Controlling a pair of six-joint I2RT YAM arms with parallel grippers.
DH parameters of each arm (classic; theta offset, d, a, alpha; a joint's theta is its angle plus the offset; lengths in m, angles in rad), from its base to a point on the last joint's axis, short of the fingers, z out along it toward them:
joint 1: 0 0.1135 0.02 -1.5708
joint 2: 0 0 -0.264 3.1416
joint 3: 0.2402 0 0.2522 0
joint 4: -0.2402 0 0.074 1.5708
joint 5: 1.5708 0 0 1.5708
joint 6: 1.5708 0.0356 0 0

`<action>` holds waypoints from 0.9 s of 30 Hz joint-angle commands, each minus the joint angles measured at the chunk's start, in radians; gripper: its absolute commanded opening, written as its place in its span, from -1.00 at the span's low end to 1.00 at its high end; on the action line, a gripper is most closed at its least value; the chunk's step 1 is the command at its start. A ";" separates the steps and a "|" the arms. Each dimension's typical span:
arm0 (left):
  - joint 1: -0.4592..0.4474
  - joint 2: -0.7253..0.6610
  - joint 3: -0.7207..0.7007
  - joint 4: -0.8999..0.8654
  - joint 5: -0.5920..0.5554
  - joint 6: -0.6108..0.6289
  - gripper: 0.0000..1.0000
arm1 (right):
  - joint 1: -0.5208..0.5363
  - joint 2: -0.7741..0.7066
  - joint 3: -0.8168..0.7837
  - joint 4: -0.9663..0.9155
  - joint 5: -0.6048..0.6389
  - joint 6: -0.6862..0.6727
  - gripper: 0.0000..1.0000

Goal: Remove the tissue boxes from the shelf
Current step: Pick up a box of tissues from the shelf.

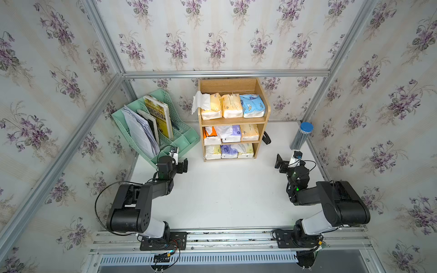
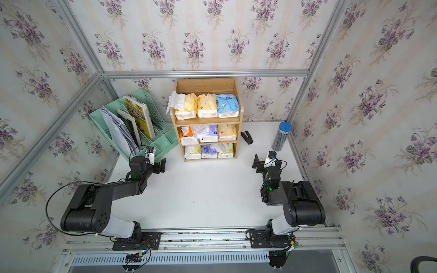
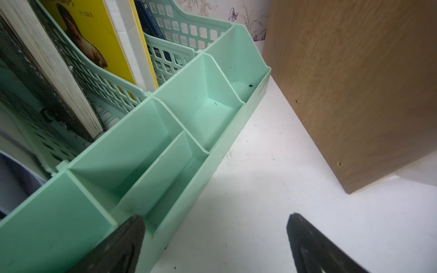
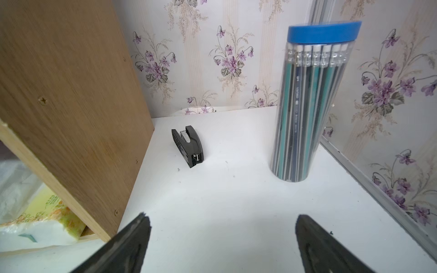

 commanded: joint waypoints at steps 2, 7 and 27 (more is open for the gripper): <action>0.004 -0.003 0.001 0.016 -0.077 -0.001 0.98 | 0.001 0.001 0.002 0.015 0.006 0.001 1.00; 0.004 -0.003 0.003 0.016 -0.077 -0.001 0.98 | 0.001 0.002 0.002 0.014 0.006 0.000 1.00; -0.002 -0.199 0.169 -0.442 -0.214 -0.112 0.98 | 0.023 -0.145 -0.044 -0.024 0.058 -0.008 0.99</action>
